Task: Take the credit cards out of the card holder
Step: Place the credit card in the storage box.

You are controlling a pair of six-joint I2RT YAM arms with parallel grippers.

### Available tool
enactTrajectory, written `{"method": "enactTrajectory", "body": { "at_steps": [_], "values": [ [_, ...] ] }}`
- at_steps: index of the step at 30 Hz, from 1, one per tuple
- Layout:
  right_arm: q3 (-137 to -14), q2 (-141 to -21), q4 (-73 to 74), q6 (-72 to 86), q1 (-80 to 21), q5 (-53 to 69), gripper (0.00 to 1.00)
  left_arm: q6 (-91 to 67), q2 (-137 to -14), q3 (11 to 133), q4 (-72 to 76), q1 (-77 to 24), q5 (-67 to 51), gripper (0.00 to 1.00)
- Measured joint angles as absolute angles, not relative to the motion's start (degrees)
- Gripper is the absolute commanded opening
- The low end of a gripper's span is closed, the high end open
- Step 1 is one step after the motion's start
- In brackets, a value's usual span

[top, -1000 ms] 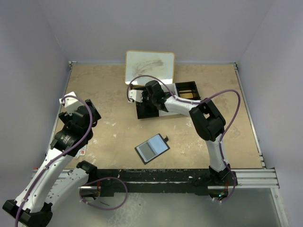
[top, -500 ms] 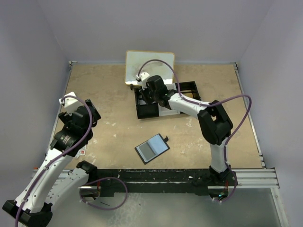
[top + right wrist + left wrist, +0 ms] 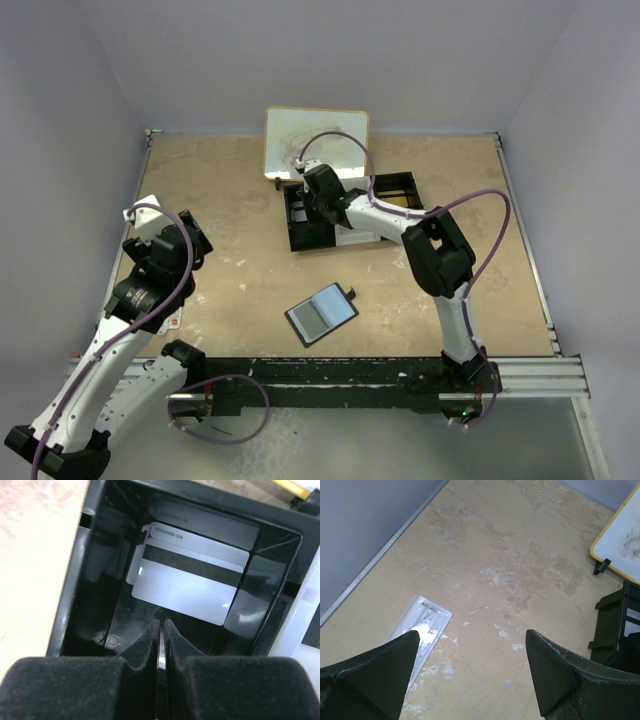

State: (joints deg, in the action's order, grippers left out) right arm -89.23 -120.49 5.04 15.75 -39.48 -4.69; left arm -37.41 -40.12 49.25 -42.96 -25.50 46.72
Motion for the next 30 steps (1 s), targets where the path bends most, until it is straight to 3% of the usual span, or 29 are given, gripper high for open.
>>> {"method": "enactTrajectory", "body": {
  "at_steps": [30],
  "values": [
    [-94.1,-127.1,7.3,17.0,-43.8,-20.6,0.14,-37.4,-39.8,49.3,-43.0,-25.5,46.7,0.84]
  ]
}}
